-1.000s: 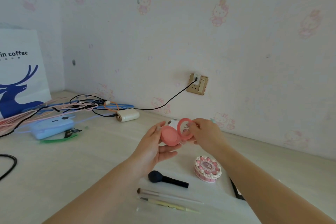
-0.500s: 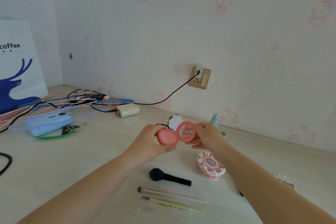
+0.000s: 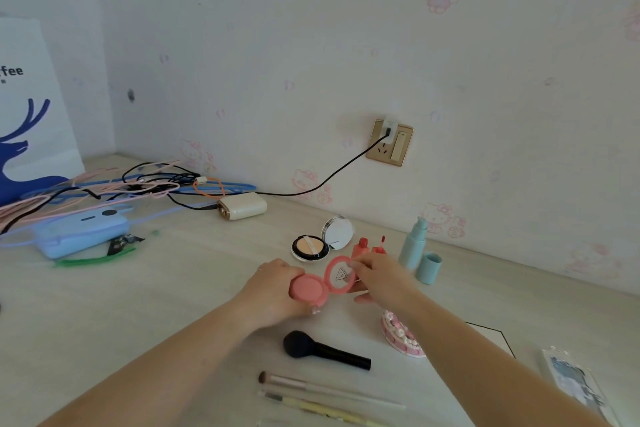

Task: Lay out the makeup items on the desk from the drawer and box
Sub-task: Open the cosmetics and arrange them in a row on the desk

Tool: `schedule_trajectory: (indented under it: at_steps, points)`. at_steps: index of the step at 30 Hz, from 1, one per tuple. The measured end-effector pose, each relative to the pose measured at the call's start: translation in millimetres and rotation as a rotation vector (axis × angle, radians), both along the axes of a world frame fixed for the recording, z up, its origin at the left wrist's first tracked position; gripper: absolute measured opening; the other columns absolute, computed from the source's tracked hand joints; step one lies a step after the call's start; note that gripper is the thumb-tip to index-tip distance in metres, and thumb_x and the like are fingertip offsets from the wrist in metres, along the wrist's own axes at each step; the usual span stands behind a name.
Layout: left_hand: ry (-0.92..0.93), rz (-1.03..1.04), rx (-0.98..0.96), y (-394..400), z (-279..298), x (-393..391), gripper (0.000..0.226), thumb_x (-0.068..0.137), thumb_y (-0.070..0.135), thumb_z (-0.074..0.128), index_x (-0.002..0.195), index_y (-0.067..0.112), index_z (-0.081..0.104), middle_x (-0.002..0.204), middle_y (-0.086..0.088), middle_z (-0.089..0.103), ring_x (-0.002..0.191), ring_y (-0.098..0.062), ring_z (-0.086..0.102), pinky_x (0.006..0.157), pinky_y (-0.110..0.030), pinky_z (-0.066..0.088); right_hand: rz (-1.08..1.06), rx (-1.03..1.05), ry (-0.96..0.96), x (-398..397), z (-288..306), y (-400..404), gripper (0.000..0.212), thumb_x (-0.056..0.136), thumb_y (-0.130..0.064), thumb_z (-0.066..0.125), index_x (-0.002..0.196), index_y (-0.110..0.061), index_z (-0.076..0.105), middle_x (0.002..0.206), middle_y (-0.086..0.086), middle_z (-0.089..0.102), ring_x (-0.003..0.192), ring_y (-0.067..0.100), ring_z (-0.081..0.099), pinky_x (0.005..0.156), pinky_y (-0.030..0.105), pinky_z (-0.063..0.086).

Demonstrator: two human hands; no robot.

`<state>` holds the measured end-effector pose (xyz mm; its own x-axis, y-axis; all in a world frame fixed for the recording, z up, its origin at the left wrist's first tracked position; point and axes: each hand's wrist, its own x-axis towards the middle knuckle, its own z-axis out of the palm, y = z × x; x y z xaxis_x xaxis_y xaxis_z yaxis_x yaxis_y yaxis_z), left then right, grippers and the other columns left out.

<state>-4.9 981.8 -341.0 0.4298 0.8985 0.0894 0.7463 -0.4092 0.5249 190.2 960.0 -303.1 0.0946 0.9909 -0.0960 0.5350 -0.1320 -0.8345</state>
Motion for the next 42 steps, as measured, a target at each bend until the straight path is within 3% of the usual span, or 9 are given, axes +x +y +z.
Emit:
schedule_trajectory:
  at_steps: [8, 12, 16, 22, 25, 28, 34, 37, 42]
  points:
    - [0.183, 0.074, -0.054, 5.4, -2.5, 5.3, 0.046, 0.067, 0.057, 0.069, 0.099, 0.025, 0.059, 0.108, -0.005, 0.051, 0.116, -0.028, 0.044, 0.098, -0.038, 0.040, -0.023, 0.011, -0.056, 0.4, -15.9, 8.7, 0.024, 0.096, -0.011, 0.046, 0.114, -0.011, 0.060, 0.089, 0.000, 0.068, 0.070, 0.003, 0.066, 0.052, 0.017, 0.051]
    - [0.170, 0.104, -0.075, 7.1, -4.4, 3.4, 0.080, 0.068, 0.057, 0.071, 0.134, 0.024, 0.043, 0.128, -0.006, 0.045, 0.126, -0.031, 0.039, 0.105, -0.038, 0.036, -0.009, 0.055, -0.116, 7.9, -9.4, 4.1, 0.030, 0.095, -0.014, 0.049, 0.124, -0.015, 0.054, 0.103, 0.000, 0.065, 0.081, 0.007, 0.065, 0.060, 0.021, 0.054]
    - [-0.182, 0.146, -0.021, 2.1, -3.6, -1.0, 0.080, 0.073, 0.037, 0.076, 0.141, 0.025, 0.036, 0.126, -0.003, 0.048, 0.112, -0.020, 0.048, 0.095, -0.028, 0.041, -0.037, 0.160, -0.324, 43.1, 12.5, -14.2, 0.022, 0.093, -0.022, 0.051, 0.111, -0.033, 0.057, 0.091, -0.006, 0.066, 0.072, 0.009, 0.061, 0.061, 0.023, 0.052]
    - [-0.557, -0.022, 0.093, -23.3, 8.4, 18.9, 0.035, 0.081, 0.010, 0.069, 0.097, 0.040, 0.062, 0.094, 0.011, 0.063, 0.071, -0.001, 0.055, 0.062, -0.007, 0.040, -0.076, 0.160, -0.373, 95.8, 23.8, -47.5, 0.024, 0.092, -0.021, 0.056, 0.114, -0.028, 0.064, 0.099, -0.011, 0.065, 0.093, 0.011, 0.062, 0.076, 0.021, 0.043]
    - [-0.532, -0.134, 0.044, -34.9, 8.5, 39.1, 0.030, 0.081, 0.008, 0.068, 0.090, 0.036, 0.064, 0.088, 0.016, 0.064, 0.073, 0.002, 0.059, 0.067, -0.008, 0.043, 0.034, 0.099, -0.495, 98.8, 19.7, -62.1, 0.034, 0.089, -0.025, 0.061, 0.122, -0.029, 0.058, 0.120, -0.007, 0.061, 0.108, 0.006, 0.056, 0.093, 0.022, 0.042]
    - [-0.469, -0.191, -0.067, -39.2, 3.1, 60.5, 0.034, 0.081, 0.013, 0.071, 0.101, 0.037, 0.059, 0.107, 0.016, 0.064, 0.090, 0.005, 0.061, 0.077, -0.006, 0.045, 0.139, 0.046, -0.571, 95.8, 11.1, -73.7, 0.049, 0.086, -0.026, 0.064, 0.132, -0.032, 0.049, 0.136, -0.007, 0.048, 0.123, 0.007, 0.046, 0.103, 0.025, 0.037]
    - [-0.237, -0.227, -0.228, -34.8, -5.5, 90.4, 0.065, 0.078, 0.034, 0.073, 0.136, 0.026, 0.045, 0.134, 0.014, 0.053, 0.122, -0.001, 0.050, 0.104, -0.030, 0.043, 0.138, 0.020, -0.576, 82.3, -10.8, -71.1, 0.069, 0.076, -0.037, 0.069, 0.138, -0.026, 0.040, 0.135, 0.000, 0.043, 0.120, 0.017, 0.046, 0.097, 0.024, 0.036]
    - [-0.279, -0.280, -0.278, -37.2, -3.2, 96.3, 0.050, 0.077, 0.027, 0.072, 0.124, 0.023, 0.056, 0.121, 0.008, 0.065, 0.112, -0.006, 0.061, 0.101, -0.038, 0.046, 0.099, 0.037, -0.463, 76.9, -19.5, -70.0, 0.067, 0.068, -0.042, 0.074, 0.127, -0.022, 0.048, 0.123, 0.003, 0.049, 0.104, 0.018, 0.052, 0.088, 0.029, 0.044]
    - [-0.280, -0.249, -0.268, -40.3, -4.6, 103.1, 0.055, 0.074, 0.027, 0.065, 0.127, 0.023, 0.054, 0.123, 0.004, 0.064, 0.110, -0.011, 0.062, 0.099, -0.037, 0.048, 0.057, 0.059, -0.522, 69.3, -29.5, -72.0, 0.084, 0.070, -0.042, 0.072, 0.141, -0.029, 0.031, 0.136, 0.004, 0.037, 0.125, 0.026, 0.042, 0.104, 0.037, 0.038]
